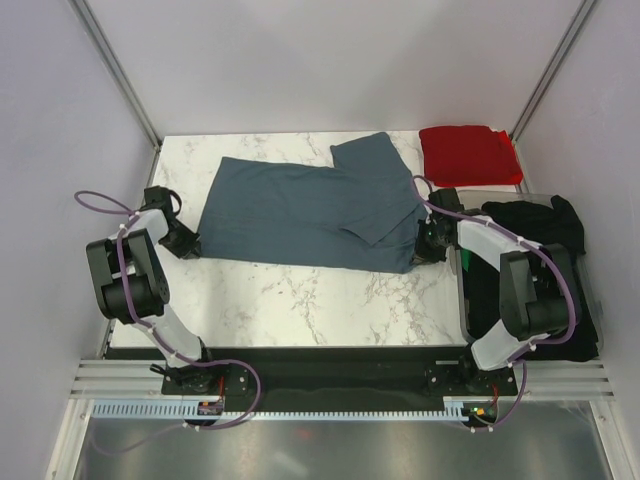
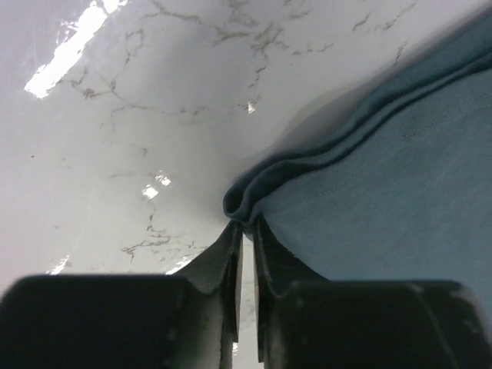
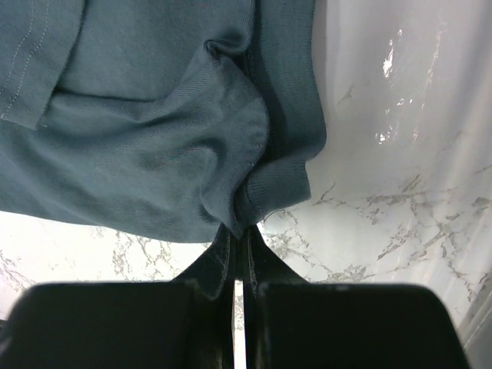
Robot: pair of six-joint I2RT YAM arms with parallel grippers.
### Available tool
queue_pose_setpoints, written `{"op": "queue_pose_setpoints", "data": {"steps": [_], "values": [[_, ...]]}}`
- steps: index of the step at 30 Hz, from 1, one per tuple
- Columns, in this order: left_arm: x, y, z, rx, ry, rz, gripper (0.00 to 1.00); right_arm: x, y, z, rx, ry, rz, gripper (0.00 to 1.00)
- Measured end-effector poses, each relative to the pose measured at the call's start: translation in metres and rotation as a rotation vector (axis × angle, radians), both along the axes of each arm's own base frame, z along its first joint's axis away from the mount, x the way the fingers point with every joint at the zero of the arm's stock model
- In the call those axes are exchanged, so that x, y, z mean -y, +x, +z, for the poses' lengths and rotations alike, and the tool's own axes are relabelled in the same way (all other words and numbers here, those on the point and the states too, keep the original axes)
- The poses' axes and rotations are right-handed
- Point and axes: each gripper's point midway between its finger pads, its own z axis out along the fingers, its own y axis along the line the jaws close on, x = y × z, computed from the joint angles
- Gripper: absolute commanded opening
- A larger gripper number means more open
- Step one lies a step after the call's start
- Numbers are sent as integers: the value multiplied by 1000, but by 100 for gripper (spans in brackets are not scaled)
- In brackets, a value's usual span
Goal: Fold and stack the t-shirts
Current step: Fold the tshirt
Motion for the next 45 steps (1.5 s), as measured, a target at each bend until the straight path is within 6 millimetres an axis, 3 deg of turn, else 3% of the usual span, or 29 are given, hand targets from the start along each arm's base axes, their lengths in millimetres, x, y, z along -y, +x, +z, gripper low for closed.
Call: {"op": "queue_pose_setpoints", "data": {"steps": [3,11,15,17,20,23,25,26,28,30,32,35,38,42,44,45], "values": [[-2,10,2,23,5,0,2,0,4,1,3,-1,1,0],[-6,21,9,63,17,-2,2,-2,11,6,20,2,3,0],[-5,29,30,96,13,-7,2,-6,30,20,26,8,-2,0],[-7,46,56,141,7,-15,2,-11,59,43,69,16,-7,0],[-12,79,112,275,32,-27,2,-15,101,102,239,37,-31,0],[-15,81,160,386,66,-27,2,-14,107,156,382,57,-42,0],[-14,69,182,434,80,-21,2,-13,95,170,418,66,-42,0],[-14,63,185,451,86,-18,2,-12,87,168,429,70,-41,0],[-10,39,175,433,80,-8,2,-8,61,143,374,65,-38,0],[-5,14,149,380,62,2,2,-4,33,104,276,50,-38,0],[2,-17,109,280,26,18,2,2,-1,63,148,27,-42,0],[12,-61,60,142,-51,66,2,7,-39,27,19,11,-53,0],[10,-89,45,94,-87,134,2,7,-61,17,-27,28,-81,0],[2,-99,57,148,-92,192,3,4,-75,16,-22,74,-128,0],[0,-99,64,181,-98,205,18,2,-82,15,-21,97,-150,9],[-1,-99,66,190,-100,206,32,0,-86,16,-22,114,-159,20]]}}
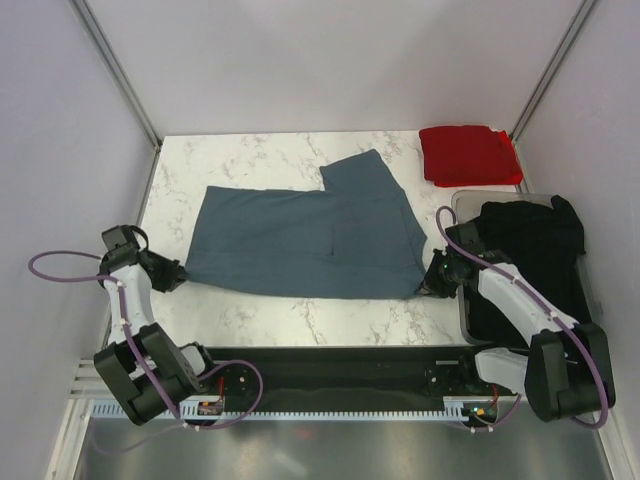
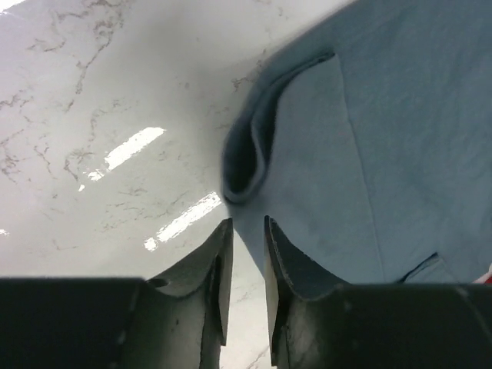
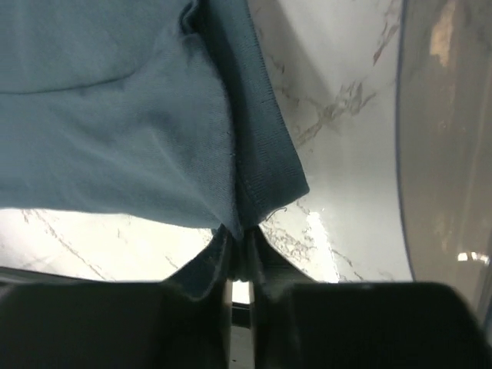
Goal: Fold and stack the t-shirts
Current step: Fold the tshirt
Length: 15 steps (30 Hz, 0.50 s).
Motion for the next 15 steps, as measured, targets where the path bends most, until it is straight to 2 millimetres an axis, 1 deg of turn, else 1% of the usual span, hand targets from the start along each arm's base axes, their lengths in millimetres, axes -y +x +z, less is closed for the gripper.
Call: {"op": "queue_pose_setpoints", "data": {"steps": [1,2,3,4,7,10,13,15], "values": [[0,0,2,7,-1,-4,55,-1,-3,1,5,14,-8,55],[2,0,3,16,-10,-7,61,-2,-5,3,11,26,-15,69],[4,0,5,25,-19,-10,66,-4,-7,9,30,41,-22,77],[6,0,7,32,-29,-15,70,-5,-6,17,59,54,-27,83],[15,0,17,75,-50,-47,73,-6,1,46,159,74,-29,83],[24,2,29,119,-52,-113,72,-7,21,83,251,74,-28,83],[35,10,45,159,-2,-214,72,-9,52,121,346,59,-10,83],[47,15,55,180,48,-303,72,-14,78,140,381,42,19,83]]}}
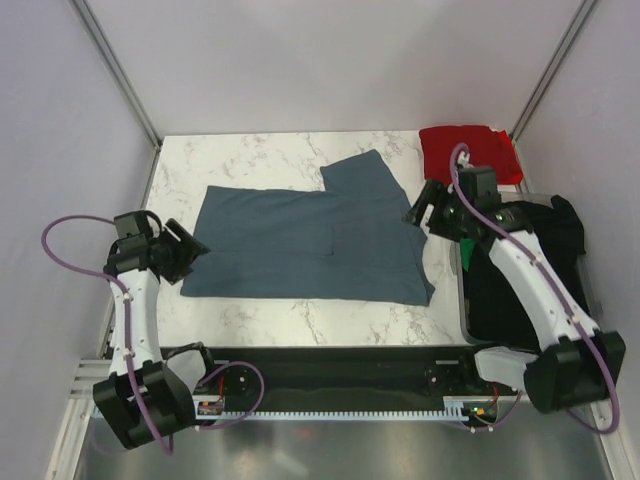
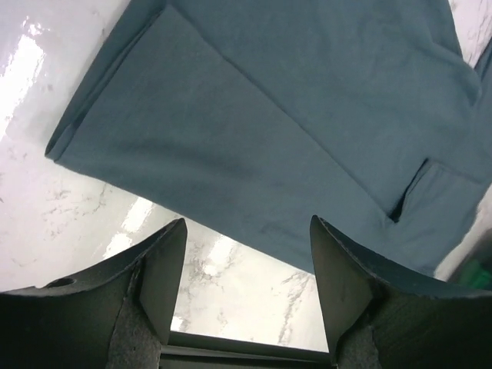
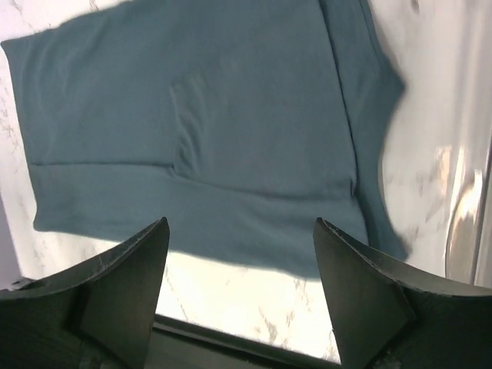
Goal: Fold and stack the t-shirts
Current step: Fold the tshirt
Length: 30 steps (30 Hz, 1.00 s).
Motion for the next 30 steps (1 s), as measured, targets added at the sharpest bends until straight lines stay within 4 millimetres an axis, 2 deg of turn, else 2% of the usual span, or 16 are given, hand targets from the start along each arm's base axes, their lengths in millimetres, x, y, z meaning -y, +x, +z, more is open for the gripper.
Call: {"op": "queue_pose_setpoints", "data": {"steps": [2,3,6,8,11,13,16,18,21,30], "values": [[7,3,6,16,48,-55,72,-7,35,15,42,-27,31,84],[10,5,7,18,71,-76,72,-12,52,14,27,-46,49,83],[17,5,5,15,102,-120,70,-27,126,14,51,-90,95,82],[18,5,5,13,116,-128,70,-34,171,-1,67,-120,108,82],[19,5,4,8,129,-132,68,-42,230,-44,38,-163,125,81],[21,5,2,4,136,-144,67,-48,265,-72,38,-179,130,81],[25,5,1,1,137,-162,67,-55,306,-103,63,-187,129,81],[27,5,1,0,137,-170,67,-58,324,-120,83,-189,122,81],[28,5,1,5,140,-173,67,-58,336,-142,97,-196,110,80],[31,5,5,24,163,-186,67,-64,375,-144,247,-161,64,77]]}}
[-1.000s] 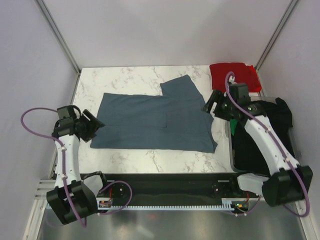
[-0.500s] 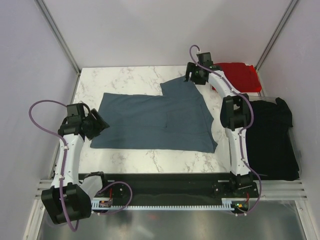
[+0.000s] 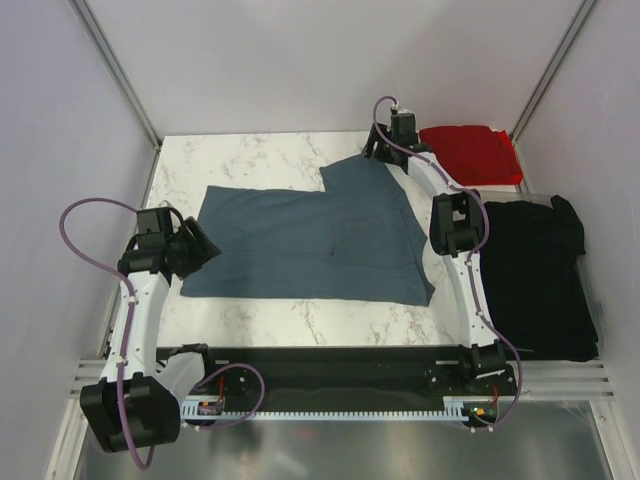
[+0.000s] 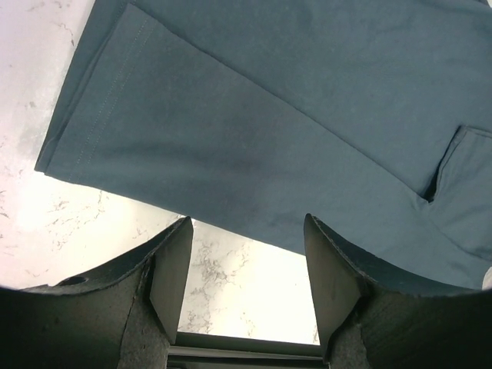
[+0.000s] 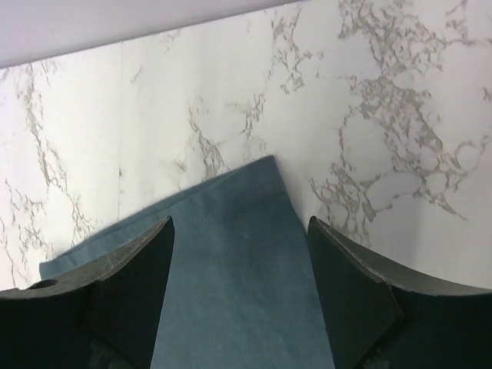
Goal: Fold and stack the t-shirts
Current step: Fold the tshirt
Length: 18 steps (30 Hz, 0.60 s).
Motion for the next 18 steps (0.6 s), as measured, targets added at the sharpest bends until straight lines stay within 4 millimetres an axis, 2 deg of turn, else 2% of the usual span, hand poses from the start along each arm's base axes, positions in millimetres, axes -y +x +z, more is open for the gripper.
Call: {"op": "queue_pose_setpoints", "data": {"steps": [2,5,10,12,13,14,15,18], "values": [[0,0,0,1,1,0,67,-2,7,0,25,12,-4,76],[0,0,0,1,1,0,66,-5,16,0,58,31,-5,68],[1,0,1,3,3,-5,66,-10,18,-4,68,47,9,38],[2,0,1,5,4,-7,67,-11,16,-7,61,47,15,10],[2,0,1,7,5,-9,67,-12,15,-9,54,53,13,10],[2,0,1,7,7,-8,67,-12,15,-10,54,49,17,3],[1,0,0,7,11,-5,66,-12,14,-12,51,47,16,1],[-2,6,-4,3,14,19,65,-12,14,-12,55,46,17,0]]}}
